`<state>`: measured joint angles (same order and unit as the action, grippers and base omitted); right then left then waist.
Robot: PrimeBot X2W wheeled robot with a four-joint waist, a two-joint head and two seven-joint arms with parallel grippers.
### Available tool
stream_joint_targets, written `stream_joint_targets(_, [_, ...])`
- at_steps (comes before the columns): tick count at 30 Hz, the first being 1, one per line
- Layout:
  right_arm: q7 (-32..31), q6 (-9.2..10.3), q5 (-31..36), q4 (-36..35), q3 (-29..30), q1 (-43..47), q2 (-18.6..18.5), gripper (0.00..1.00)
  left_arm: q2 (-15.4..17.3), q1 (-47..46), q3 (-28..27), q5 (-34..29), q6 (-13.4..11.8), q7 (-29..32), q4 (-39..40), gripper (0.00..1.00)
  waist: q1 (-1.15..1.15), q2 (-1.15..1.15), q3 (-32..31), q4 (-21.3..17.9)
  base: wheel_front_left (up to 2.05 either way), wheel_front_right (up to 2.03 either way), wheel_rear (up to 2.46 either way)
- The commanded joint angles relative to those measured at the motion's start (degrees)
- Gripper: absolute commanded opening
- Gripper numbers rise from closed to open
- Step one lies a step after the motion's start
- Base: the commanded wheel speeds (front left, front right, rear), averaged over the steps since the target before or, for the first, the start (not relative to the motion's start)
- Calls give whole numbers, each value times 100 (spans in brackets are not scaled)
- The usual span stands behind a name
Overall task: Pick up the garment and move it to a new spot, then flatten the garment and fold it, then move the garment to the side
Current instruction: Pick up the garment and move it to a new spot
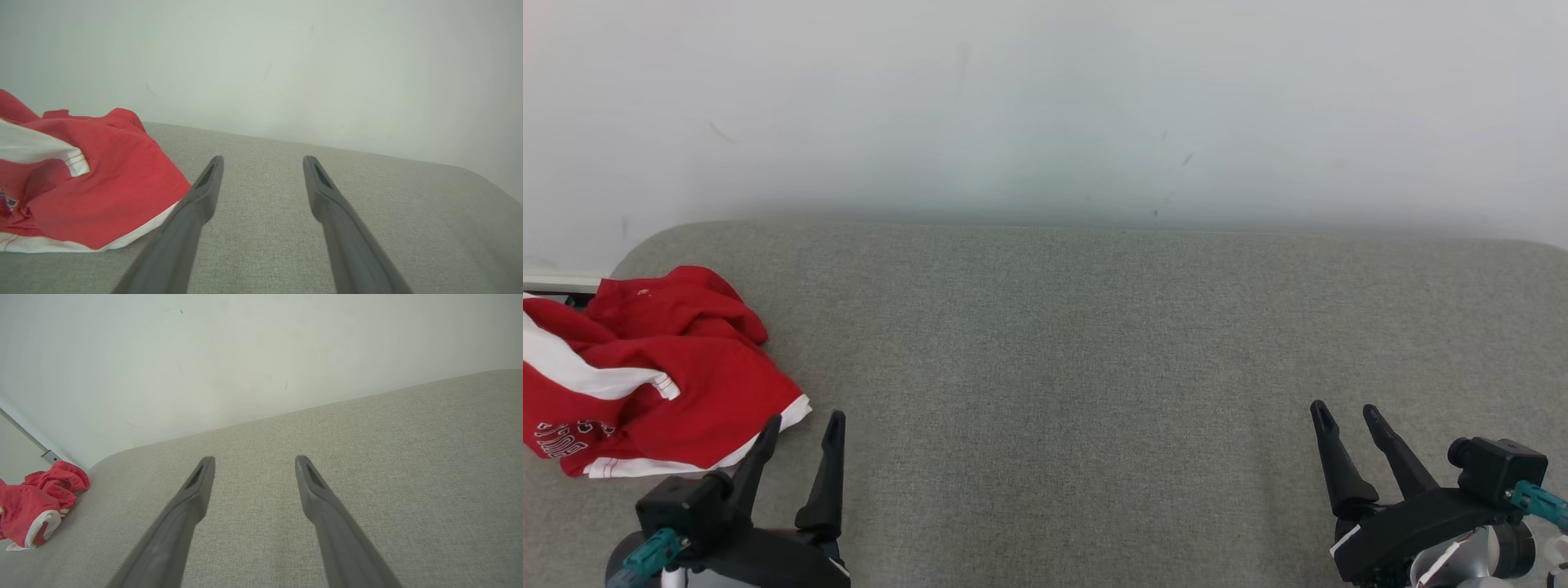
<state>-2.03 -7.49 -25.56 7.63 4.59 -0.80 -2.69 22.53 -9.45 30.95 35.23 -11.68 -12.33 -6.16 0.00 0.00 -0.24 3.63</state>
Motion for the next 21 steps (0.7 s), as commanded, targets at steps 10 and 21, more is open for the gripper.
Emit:
stream_joint_targets(10, [-12, 0, -24, 22, 31, 30, -38, 100, -306, 126, -471, 418, -76, -198, 73, 100, 0, 0, -16, 84, 0, 0, 0])
stream_joint_targets(21, [-142, 0, 79, -57, 86, 66, -37, 100, -307, 45, -262, 290, 310, -240, -83, 100, 0, 0, -51, 140, 0, 0, 0])
